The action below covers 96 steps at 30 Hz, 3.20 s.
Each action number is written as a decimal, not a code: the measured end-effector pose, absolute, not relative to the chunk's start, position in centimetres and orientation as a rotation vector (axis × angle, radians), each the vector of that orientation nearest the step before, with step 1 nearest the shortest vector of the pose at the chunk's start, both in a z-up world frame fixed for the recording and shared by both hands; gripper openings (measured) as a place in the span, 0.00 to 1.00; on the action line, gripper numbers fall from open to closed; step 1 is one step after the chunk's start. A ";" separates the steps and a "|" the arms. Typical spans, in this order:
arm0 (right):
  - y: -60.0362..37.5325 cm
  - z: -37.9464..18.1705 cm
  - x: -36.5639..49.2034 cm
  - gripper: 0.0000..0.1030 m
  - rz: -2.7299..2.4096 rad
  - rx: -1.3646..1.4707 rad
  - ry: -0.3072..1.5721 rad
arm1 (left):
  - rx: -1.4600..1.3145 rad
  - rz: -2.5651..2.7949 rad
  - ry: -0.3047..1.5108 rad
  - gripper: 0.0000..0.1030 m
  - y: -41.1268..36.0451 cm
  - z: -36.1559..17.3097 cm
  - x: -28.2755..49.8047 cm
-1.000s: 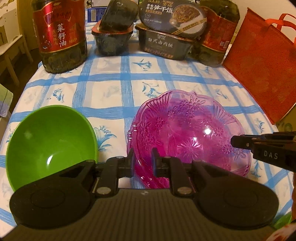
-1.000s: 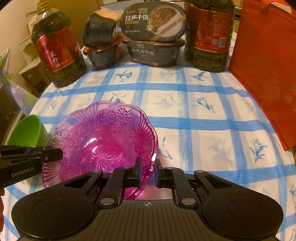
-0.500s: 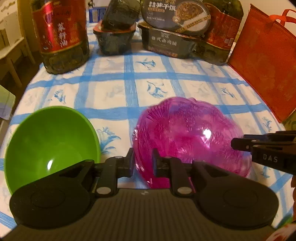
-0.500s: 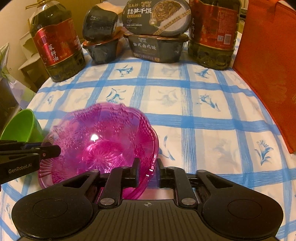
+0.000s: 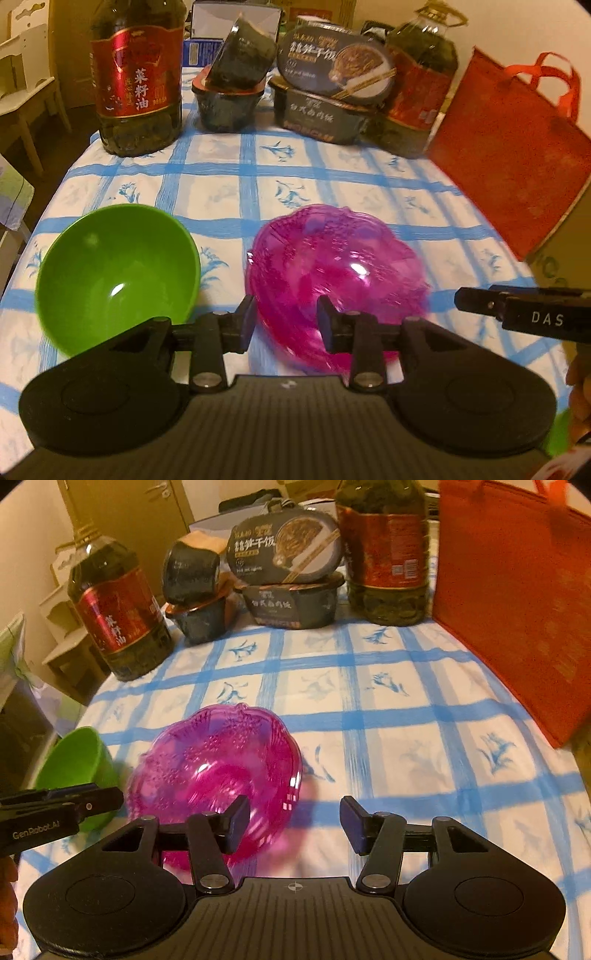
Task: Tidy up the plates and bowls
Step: 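Lower the pink plates onto the cloth and open both tools, then move both tools toward the green bowl beside the cardboard box, then close the left tool on the green bowl rim while the right tool grips its opposite rim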
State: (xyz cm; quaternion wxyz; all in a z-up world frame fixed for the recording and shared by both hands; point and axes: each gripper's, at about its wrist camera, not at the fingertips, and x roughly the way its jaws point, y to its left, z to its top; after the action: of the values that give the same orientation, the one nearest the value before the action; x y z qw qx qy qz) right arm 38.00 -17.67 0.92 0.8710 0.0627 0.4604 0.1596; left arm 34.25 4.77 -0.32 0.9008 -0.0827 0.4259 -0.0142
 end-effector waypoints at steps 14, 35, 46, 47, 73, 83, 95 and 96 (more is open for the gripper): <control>-19.2 6.0 24.9 0.53 0.328 0.198 0.913 | -0.196 -0.043 0.802 0.37 4.5 4.5 22.0; -20.4 5.7 10.5 0.53 0.316 0.225 0.935 | -0.286 -0.036 0.824 0.50 4.2 3.3 8.5; -23.1 4.9 7.8 0.53 0.243 0.202 0.959 | -0.324 -0.071 0.883 0.52 2.1 1.4 6.7; -23.5 4.9 7.8 0.53 0.233 0.203 0.957 | -0.328 -0.074 0.889 0.52 1.7 1.2 6.7; -33.5 3.5 7.4 0.53 0.030 0.303 0.969 | -0.291 -0.203 0.940 0.58 -7.6 -0.3 9.4; -35.0 2.9 8.1 0.53 0.005 0.337 0.969 | -0.285 -0.218 0.957 0.58 -9.3 -0.9 10.5; -37.0 1.6 9.8 0.53 -0.014 0.381 0.959 | -0.273 -0.267 0.978 0.49 -12.6 -2.1 12.9; -37.1 1.4 10.0 0.53 -0.012 0.384 0.961 | -0.277 -0.275 0.977 0.49 -12.9 -2.2 13.2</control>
State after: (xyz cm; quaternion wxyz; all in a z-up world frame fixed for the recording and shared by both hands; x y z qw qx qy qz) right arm 9.98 -37.06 1.41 0.8692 0.1834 0.4592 -0.0056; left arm 13.17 -12.91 -2.21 0.8647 -0.1322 0.4664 -0.1312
